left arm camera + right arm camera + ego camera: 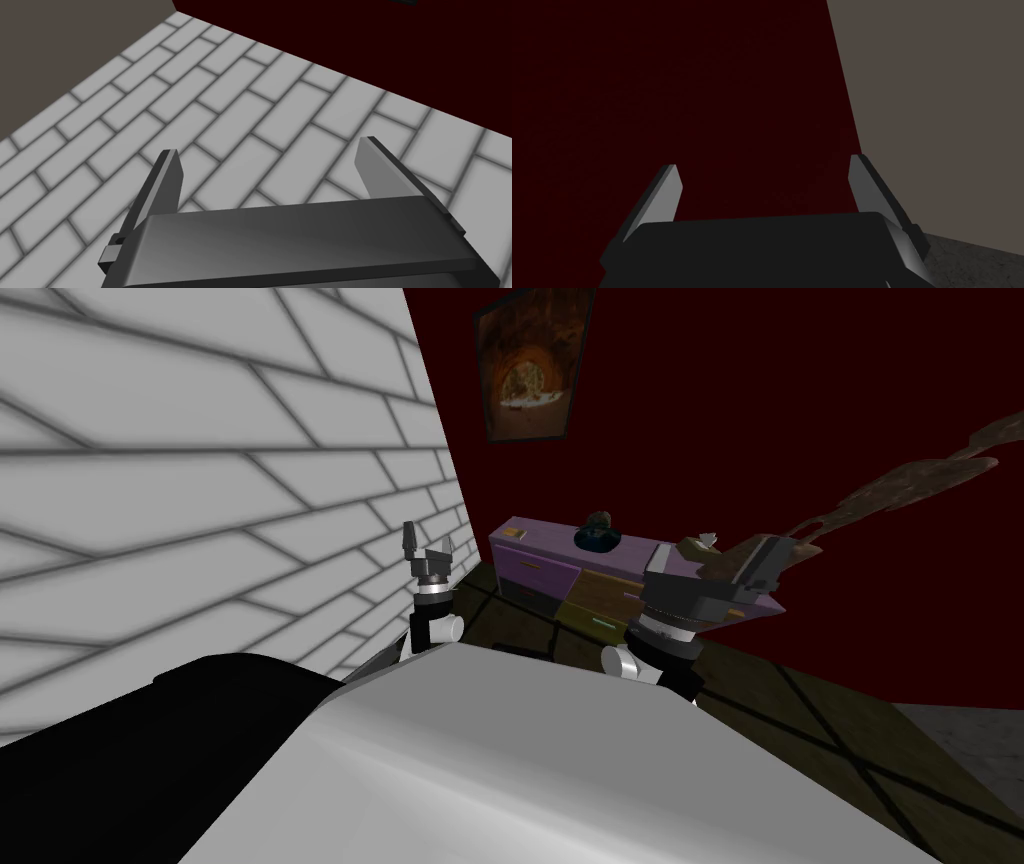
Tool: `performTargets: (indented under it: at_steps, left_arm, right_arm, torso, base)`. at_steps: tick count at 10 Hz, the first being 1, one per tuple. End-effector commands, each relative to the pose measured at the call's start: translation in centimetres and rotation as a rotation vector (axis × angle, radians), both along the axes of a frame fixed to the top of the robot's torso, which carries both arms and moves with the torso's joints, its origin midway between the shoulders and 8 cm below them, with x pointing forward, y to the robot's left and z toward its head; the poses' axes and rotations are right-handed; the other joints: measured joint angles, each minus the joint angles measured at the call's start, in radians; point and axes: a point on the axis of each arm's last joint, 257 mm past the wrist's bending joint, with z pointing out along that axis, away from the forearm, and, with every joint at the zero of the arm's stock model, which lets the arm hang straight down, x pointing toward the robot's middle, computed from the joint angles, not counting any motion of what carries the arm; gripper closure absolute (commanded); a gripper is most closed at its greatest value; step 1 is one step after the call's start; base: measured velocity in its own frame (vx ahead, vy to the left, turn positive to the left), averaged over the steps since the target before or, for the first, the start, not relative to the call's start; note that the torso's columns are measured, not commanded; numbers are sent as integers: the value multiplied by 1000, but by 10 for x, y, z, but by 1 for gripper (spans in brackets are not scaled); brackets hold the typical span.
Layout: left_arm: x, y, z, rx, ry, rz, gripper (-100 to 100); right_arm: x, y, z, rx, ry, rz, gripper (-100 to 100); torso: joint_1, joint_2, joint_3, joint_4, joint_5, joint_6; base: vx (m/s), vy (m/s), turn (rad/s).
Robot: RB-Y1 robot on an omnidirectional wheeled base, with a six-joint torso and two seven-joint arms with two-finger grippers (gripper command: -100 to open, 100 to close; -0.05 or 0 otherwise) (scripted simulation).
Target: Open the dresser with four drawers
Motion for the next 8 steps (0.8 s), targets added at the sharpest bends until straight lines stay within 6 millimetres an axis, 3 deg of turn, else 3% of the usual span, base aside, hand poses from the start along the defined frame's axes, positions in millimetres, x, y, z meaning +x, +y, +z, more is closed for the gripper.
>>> performTargets:
  at_steps: [1,8]
  left_arm:
    - [0,0,0,0,0,0,0]
    - [0,0,0,0,0,0,0]
  right_arm:
    - [0,0,0,0,0,0,0]
    - [0,0,0,0,0,0,0]
  torso:
    - [0,40,-82,41,0,0]
    - [0,544,-1087,544,0,0]
  base:
    - [0,0,0]
    - [0,0,0]
